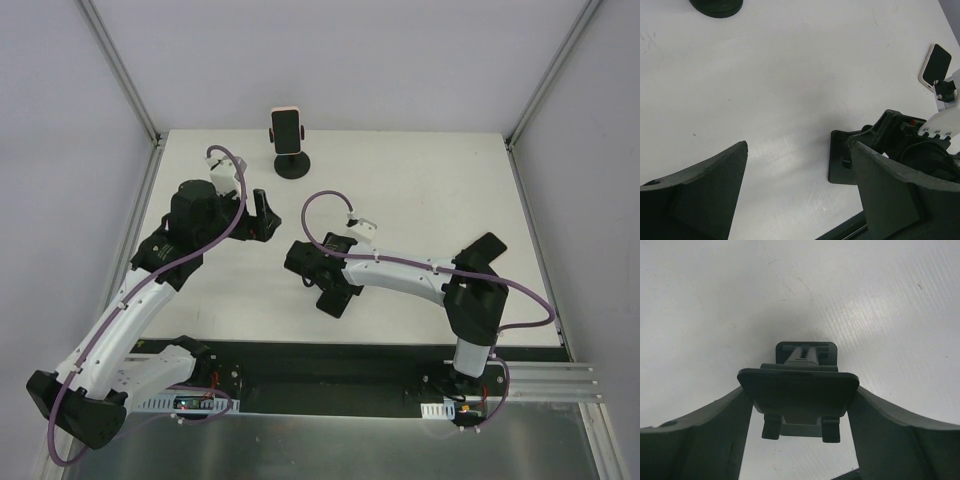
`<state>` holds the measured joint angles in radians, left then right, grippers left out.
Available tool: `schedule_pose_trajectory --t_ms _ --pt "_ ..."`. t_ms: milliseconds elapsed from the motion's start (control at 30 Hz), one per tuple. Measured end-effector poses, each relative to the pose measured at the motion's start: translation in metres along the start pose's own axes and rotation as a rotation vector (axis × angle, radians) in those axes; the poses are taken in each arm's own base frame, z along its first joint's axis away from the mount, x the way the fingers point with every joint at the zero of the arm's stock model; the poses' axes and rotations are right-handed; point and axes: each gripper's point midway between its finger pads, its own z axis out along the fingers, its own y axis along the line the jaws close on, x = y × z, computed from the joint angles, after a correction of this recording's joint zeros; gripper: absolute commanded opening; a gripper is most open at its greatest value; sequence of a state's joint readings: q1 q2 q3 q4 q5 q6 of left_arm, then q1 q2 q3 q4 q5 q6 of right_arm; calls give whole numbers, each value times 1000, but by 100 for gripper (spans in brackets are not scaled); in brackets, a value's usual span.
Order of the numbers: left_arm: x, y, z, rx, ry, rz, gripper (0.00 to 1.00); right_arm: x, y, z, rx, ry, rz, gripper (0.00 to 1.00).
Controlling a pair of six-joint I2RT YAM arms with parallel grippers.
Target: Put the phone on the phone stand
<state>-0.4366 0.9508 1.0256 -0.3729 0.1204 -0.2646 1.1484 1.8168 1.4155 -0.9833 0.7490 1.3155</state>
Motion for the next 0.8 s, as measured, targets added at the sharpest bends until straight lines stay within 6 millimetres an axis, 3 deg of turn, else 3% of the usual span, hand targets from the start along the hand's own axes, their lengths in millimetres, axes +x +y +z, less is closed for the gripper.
schedule_pose_trajectory --t_ms 67,167,367,533,667,800 --pt "0 0 -1 0 -3 1 82 -1 -1 0 4 -7 -3 50" --pt "0 0 -2 -1 -7 6 82 -5 -3 2 9 -28 -14 2" --pt "1 2 -2 -8 -4 13 82 -36 0 12 -2 -178 -114 0" --pt "1 5 -1 -20 -5 15 82 -67 9 52 -78 -234 -230 1" --pt "2 6 -1 -26 -5 17 82 -122 18 96 -124 -211 -274 0" --pt "2 6 -1 -28 -4 18 82 -185 53 117 -197 -254 -288 0"
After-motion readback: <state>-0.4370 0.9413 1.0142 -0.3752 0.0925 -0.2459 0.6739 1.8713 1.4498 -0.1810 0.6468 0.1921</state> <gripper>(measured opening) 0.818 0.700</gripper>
